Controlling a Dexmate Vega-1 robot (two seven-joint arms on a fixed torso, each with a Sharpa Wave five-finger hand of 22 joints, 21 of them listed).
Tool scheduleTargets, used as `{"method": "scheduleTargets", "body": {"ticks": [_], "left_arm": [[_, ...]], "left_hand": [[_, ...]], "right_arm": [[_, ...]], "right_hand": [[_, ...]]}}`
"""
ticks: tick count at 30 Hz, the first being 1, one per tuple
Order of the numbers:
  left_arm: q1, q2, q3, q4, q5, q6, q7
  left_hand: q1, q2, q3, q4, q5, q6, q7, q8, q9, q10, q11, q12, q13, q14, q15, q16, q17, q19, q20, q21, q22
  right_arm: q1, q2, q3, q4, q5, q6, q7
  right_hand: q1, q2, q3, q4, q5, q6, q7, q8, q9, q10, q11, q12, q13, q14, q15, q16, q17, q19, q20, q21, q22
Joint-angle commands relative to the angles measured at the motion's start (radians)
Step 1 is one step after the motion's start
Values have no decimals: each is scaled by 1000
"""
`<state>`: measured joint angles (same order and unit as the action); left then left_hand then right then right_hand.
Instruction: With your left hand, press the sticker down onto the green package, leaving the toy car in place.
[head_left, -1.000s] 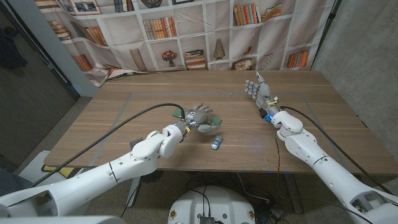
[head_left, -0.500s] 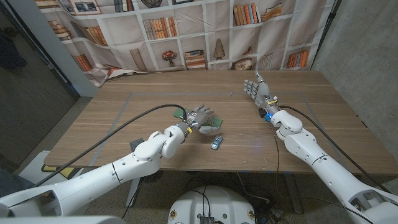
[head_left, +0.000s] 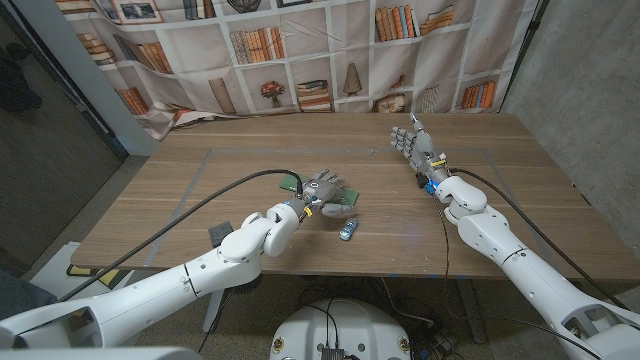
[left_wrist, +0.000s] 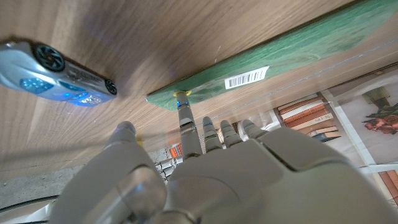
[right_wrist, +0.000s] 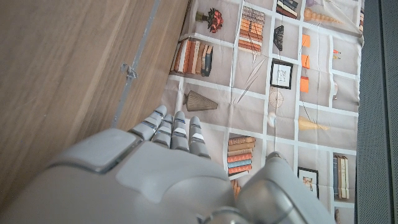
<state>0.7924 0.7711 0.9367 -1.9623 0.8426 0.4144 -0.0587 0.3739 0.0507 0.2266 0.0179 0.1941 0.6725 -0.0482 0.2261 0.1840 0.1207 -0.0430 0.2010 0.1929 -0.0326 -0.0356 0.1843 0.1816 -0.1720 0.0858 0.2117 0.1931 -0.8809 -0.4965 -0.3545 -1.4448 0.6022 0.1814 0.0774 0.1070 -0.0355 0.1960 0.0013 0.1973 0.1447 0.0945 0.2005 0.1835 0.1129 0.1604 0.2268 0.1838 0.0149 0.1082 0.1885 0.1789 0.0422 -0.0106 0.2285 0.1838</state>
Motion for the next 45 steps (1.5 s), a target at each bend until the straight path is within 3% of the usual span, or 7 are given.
{"method": "scheduleTargets", "body": {"ticks": [1,17,27,45], "left_arm": [[-3,-3,14,-4,31,21,-30],[33,20,-26,-38,7,33,15],[44,28,-43,-46,-26,24,41],[55,39,-44,-60,-43,12,54]], "left_hand": [[4,4,5,-1,-4,19,-1,7,1,4,-7,10,3,-4,-2,2,3,-19,-3,5,4],[8,4,4,-3,-5,40,0,5,1,15,-11,15,2,5,-8,5,3,-16,-8,8,4],[10,5,4,-4,-5,8,4,-12,1,12,-9,13,2,5,-5,5,3,-14,-6,10,4],[16,10,5,-6,-5,10,-4,-17,2,21,-3,16,2,10,-1,5,3,-14,-3,11,4]], "right_arm": [[-3,-3,-3,-2,-2,-2,4],[-12,-2,-4,-8,-3,-4,-7],[-6,0,-9,0,-5,-3,-1],[-8,1,-11,2,-6,-6,-2]], "right_hand": [[3,11,-2,-3,-3,9,1,-3,5,7,1,-4,4,-4,11,-2,4,13,2,-4,3],[2,12,-3,-4,-3,14,-1,-1,5,16,2,-1,4,0,8,0,4,16,1,-5,3],[2,12,-4,-5,-3,17,-1,-1,5,18,1,-1,4,1,6,0,4,17,1,-6,3],[1,13,-6,-6,-3,19,-1,-1,5,24,-2,0,4,1,7,-1,4,17,1,-9,3]]}}
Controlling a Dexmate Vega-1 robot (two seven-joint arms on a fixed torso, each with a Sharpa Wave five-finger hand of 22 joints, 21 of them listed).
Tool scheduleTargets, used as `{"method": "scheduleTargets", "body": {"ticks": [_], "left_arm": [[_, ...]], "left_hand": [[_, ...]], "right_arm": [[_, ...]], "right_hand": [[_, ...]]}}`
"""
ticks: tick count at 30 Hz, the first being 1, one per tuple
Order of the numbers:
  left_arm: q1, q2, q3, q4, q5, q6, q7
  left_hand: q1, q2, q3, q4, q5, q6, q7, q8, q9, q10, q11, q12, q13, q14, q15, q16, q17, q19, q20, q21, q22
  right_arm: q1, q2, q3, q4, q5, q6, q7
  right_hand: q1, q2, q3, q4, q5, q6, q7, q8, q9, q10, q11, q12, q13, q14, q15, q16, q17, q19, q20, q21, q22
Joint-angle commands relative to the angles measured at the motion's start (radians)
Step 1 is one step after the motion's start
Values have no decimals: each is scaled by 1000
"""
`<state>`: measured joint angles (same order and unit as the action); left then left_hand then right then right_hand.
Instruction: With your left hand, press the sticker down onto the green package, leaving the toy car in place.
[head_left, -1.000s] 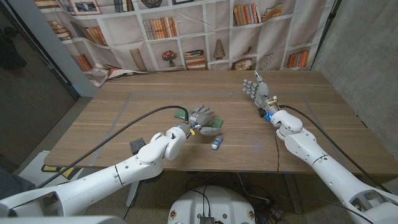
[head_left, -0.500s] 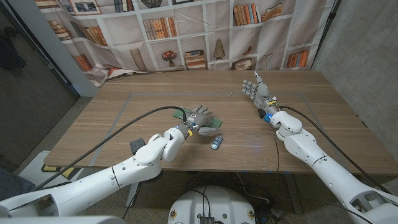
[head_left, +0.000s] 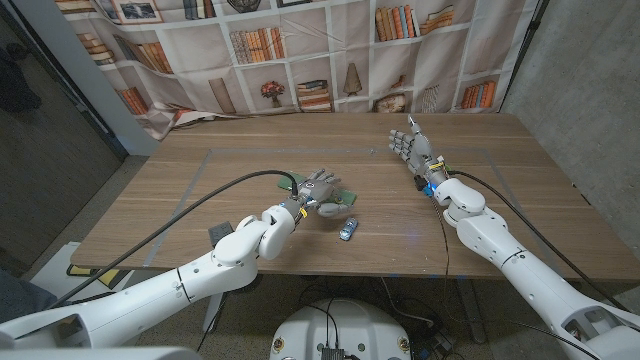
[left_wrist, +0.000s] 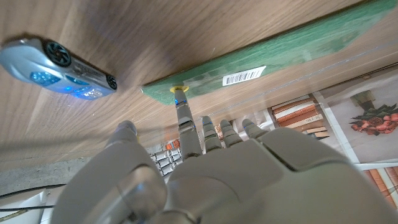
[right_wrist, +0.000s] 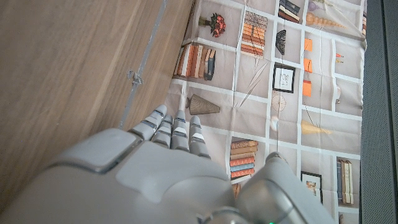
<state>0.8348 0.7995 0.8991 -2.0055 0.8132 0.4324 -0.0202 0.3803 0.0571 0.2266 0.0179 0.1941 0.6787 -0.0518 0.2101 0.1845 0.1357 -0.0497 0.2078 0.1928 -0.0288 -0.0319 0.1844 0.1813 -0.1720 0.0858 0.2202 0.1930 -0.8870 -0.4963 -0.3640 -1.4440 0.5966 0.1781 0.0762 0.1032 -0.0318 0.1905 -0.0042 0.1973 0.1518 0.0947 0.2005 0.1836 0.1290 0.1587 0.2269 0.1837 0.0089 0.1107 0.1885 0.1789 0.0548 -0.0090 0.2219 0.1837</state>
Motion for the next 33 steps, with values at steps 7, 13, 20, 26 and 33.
{"method": "scheduleTargets", "body": {"ticks": [7,13,20,26,33], "left_arm": [[24,17,-10,-29,-15,-3,23],[31,20,-10,-35,-6,10,26],[36,23,-12,-44,7,26,24],[41,31,-15,-56,18,33,26],[49,34,-26,-65,12,38,33]], "left_hand": [[11,3,5,-7,-6,1,-7,-3,2,9,-1,10,2,11,0,6,3,-14,-5,3,4],[15,2,5,-10,-6,20,8,2,2,25,-4,15,2,19,-13,8,2,-12,-2,4,4],[19,2,5,-13,-6,16,9,-1,2,25,-4,14,2,21,-18,7,2,-6,-3,7,3],[22,2,6,-14,-6,20,4,-1,2,27,-4,14,2,24,-17,7,1,-6,-2,7,3],[25,1,6,-17,-6,23,-1,-1,2,30,-5,15,2,28,-13,8,1,-5,-3,7,3]], "right_arm": [[-3,-3,-1,-7,-1,-7,-3],[-5,-6,0,-15,0,-13,-4],[-8,-12,0,-22,0,-16,-4],[-11,-14,1,-28,2,-22,-6],[-12,-14,1,-29,1,-19,-7]], "right_hand": [[4,10,-1,-1,-3,13,-3,-1,5,8,2,0,4,6,4,-1,4,5,0,-3,3],[4,11,-2,-1,-3,13,-3,-1,5,9,0,-1,4,6,4,-1,4,5,0,-4,3],[4,11,-2,-2,-3,13,-3,-1,5,9,2,-1,4,6,4,-1,4,5,0,-4,3],[4,12,-3,-2,-3,13,-4,-2,5,10,1,-1,4,6,4,-1,4,5,0,-5,3],[4,12,-3,-2,-3,14,-4,-2,5,9,1,-1,4,6,5,-1,4,5,0,-5,3]]}}
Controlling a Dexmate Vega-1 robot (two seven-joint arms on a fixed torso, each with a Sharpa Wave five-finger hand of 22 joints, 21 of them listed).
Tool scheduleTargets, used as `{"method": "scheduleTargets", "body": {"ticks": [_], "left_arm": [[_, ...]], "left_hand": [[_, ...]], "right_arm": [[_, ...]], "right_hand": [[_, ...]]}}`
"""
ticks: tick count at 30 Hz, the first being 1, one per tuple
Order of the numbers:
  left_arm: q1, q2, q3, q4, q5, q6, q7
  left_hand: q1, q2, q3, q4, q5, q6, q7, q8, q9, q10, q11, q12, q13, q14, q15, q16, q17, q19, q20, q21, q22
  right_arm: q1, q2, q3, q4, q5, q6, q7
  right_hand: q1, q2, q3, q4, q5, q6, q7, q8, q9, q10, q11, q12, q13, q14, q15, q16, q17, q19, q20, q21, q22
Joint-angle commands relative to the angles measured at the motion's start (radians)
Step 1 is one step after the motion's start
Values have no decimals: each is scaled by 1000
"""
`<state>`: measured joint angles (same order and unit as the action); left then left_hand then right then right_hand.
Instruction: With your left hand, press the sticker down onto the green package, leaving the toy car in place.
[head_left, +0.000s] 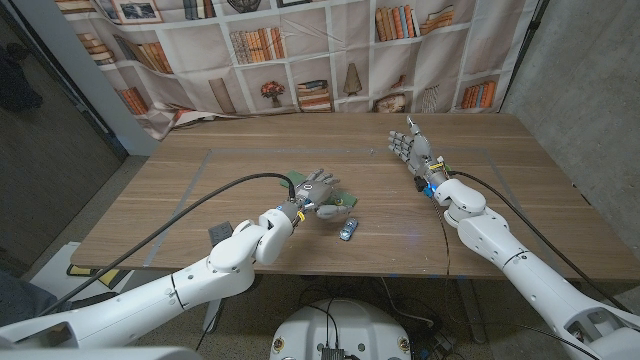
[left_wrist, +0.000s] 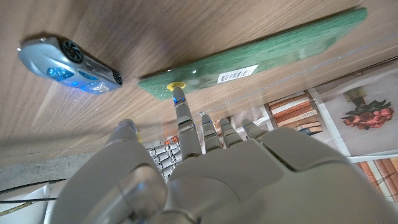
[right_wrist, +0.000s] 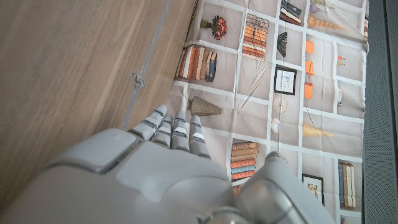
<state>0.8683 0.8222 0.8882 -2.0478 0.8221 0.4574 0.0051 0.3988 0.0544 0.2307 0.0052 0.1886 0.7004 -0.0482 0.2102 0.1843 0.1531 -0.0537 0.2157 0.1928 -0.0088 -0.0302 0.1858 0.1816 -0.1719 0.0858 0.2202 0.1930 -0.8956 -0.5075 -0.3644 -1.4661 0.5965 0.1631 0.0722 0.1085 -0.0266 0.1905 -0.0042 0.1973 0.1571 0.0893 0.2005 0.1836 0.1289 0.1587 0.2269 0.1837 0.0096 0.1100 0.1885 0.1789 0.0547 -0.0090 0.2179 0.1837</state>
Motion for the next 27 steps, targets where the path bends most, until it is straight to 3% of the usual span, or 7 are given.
{"method": "scheduleTargets", "body": {"ticks": [1,19,27], "left_arm": [[14,12,-15,-24,2,14,4],[-10,-13,9,20,-14,-18,-12],[-23,-20,17,30,-4,-18,-24]], "left_hand": [[7,4,2,-4,-1,0,-5,-1,2,14,-1,7,2,8,-14,6,1,-5,-2,7,3],[16,4,3,-9,-2,25,7,5,3,32,-1,10,2,28,-5,9,1,-7,-3,7,3],[19,5,4,-11,-2,31,9,5,4,35,-1,10,2,25,-28,6,0,-5,-3,8,3]], "right_arm": [[-4,-3,2,-7,2,-5,-4],[-1,-6,0,-2,-6,-4,-9],[-3,-4,4,4,0,-3,-8]], "right_hand": [[-1,7,-3,-3,-3,8,1,-2,5,10,1,-1,4,5,6,-1,4,5,0,-2,3],[-2,8,-5,-4,-3,8,1,-3,5,10,1,-2,5,5,7,-1,4,6,1,-3,3],[-2,8,-5,-4,-3,9,0,-3,5,11,1,-2,5,6,6,-1,4,6,1,-4,3]]}}
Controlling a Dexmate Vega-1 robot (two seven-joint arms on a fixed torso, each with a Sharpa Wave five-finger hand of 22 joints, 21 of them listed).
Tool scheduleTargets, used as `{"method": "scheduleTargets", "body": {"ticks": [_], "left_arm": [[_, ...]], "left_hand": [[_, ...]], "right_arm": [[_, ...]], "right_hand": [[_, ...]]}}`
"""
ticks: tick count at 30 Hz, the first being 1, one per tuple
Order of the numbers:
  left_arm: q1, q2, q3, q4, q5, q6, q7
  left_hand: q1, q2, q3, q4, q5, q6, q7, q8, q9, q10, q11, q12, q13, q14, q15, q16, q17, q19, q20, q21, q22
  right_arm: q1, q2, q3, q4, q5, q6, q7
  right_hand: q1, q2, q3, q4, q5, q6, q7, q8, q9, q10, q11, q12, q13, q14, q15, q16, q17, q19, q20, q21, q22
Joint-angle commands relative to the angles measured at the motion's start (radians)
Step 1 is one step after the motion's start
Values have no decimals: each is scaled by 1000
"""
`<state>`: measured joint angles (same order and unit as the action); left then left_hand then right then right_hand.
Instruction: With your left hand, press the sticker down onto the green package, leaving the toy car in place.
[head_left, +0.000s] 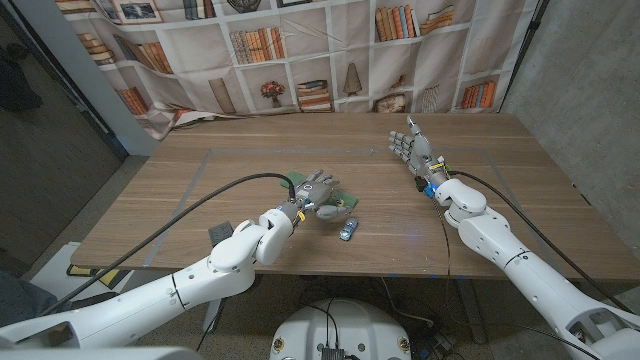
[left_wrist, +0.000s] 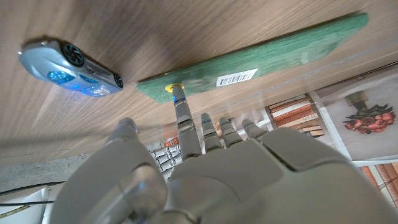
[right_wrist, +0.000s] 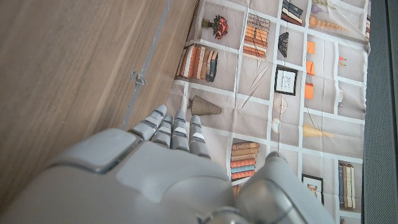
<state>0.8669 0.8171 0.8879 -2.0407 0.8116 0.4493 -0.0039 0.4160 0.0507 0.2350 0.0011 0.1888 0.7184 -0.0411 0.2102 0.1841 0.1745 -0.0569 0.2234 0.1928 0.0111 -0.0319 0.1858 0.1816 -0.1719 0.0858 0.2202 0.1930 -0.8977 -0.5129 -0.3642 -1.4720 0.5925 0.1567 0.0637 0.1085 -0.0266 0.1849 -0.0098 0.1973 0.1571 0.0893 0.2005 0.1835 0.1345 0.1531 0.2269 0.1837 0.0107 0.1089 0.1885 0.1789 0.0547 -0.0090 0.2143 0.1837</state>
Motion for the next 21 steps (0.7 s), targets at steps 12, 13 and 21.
{"method": "scheduleTargets", "body": {"ticks": [12,13,21], "left_arm": [[-24,-32,32,38,38,23,-24],[-24,-32,33,39,38,23,-23],[-29,-41,40,49,40,26,-28]], "left_hand": [[5,9,1,-9,-2,44,10,14,4,17,1,2,2,8,-30,5,0,-5,-5,8,3],[6,9,1,-9,-3,49,11,15,4,18,-1,2,2,9,-31,6,0,-4,-6,8,3],[9,10,1,-11,-3,72,17,21,4,28,-1,4,2,13,-40,5,0,-4,-6,9,3]], "right_arm": [[10,5,1,26,6,-2,13],[11,6,1,27,8,-4,13],[19,6,-1,31,6,-7,20]], "right_hand": [[-2,9,-1,1,-3,10,1,-2,5,6,5,-3,5,4,7,-2,4,6,1,-1,4],[-2,9,-1,1,-3,10,1,-3,5,5,5,-3,5,4,7,-2,4,7,1,-1,4],[-2,10,-1,0,-2,9,1,-3,5,6,7,-3,5,5,8,-1,4,7,1,-1,4]]}}
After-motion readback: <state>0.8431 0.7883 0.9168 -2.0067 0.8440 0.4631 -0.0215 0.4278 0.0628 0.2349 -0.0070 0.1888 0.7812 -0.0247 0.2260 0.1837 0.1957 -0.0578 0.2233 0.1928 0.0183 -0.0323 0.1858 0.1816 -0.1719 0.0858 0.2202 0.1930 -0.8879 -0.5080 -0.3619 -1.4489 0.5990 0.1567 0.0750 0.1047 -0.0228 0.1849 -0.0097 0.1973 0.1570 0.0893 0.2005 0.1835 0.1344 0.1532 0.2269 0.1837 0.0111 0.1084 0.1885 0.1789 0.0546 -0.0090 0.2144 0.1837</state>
